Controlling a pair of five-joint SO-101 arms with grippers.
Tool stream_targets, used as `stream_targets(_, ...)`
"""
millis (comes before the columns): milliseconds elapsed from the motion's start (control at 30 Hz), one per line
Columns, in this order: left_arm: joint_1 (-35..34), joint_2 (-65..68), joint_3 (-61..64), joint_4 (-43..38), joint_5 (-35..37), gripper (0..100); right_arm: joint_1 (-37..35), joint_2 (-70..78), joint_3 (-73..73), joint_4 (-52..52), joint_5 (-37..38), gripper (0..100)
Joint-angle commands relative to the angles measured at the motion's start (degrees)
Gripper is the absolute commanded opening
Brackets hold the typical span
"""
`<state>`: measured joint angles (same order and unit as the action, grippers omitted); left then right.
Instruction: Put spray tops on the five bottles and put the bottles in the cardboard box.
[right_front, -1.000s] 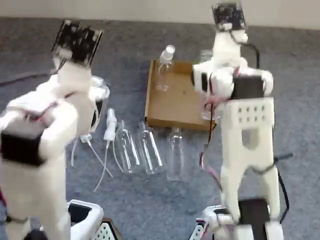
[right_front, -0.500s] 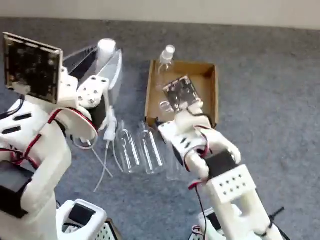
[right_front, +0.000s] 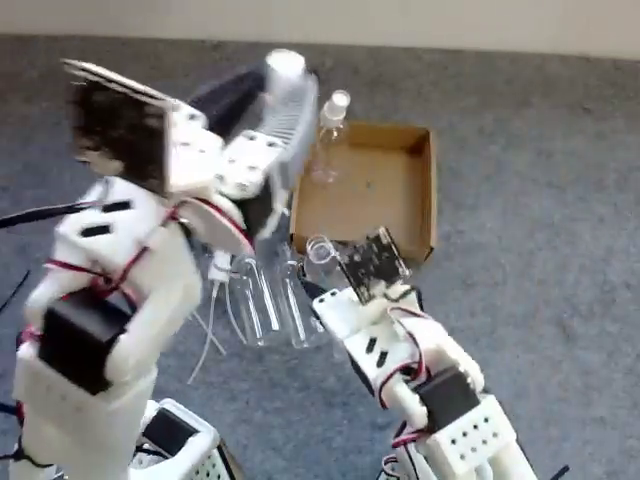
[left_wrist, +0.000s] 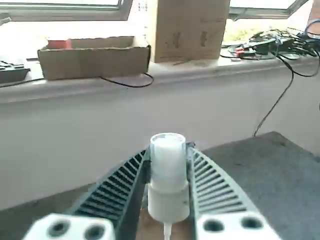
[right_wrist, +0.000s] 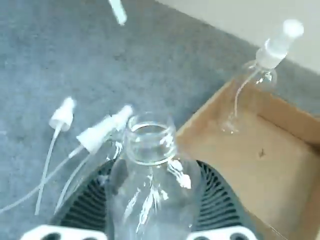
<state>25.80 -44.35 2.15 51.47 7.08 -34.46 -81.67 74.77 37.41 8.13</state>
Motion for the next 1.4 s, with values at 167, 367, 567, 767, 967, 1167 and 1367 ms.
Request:
stream_targets(167,4.4,-0.1,2.2,-2.8,3.3,1,-0.2,-9.1,4.3,-2.5,-0.9,0.4)
stream_targets(367,4.3,-0.1,7.2,-6.5,3.4,1,-0.2,-11.9,4.3,-2.5,-0.9,0.4)
stream_targets(567,4.7,-0.3,8.6,-6.7,3.8,1,0.0,-12.6,4.5,-2.5,-0.9,0.3)
stream_targets(767,4.7,-0.2,9.0,-6.6,3.8,1,3.7,-12.6,4.6,-2.6,-3.9,0.3)
stream_targets(967,4.7,-0.2,5.6,-6.6,3.8,1,3.7,-12.6,4.6,-2.6,-4.0,0.3)
stream_targets(1167,4.7,-0.1,2.2,-6.7,3.7,1,3.6,-12.6,4.7,-2.6,-4.0,0.3)
stream_targets(1367,4.8,0.0,-0.2,-6.7,3.9,1,3.6,-12.6,4.7,-2.6,-4.0,0.3)
